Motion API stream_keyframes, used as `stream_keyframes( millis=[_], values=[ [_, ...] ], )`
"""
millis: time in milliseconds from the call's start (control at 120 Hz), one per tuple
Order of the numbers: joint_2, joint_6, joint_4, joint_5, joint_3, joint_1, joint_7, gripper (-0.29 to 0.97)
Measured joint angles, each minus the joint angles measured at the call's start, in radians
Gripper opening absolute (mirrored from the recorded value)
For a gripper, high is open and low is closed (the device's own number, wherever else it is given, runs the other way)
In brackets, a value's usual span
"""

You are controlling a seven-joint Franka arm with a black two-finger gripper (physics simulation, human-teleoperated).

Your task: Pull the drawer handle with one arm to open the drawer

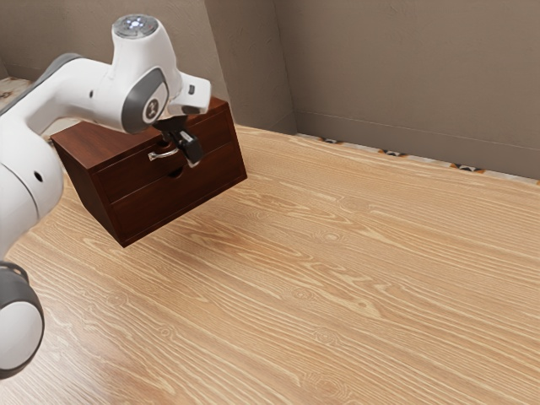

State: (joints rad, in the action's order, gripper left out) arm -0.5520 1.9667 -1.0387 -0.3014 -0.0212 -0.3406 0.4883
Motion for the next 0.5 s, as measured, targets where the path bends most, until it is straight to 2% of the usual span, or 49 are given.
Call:
stream_keyframes(
  millis=[500],
  values=[
    [-0.026,0.018,-0.011,0.007,-0.002,-0.023,0.017,0.68]
  ],
)
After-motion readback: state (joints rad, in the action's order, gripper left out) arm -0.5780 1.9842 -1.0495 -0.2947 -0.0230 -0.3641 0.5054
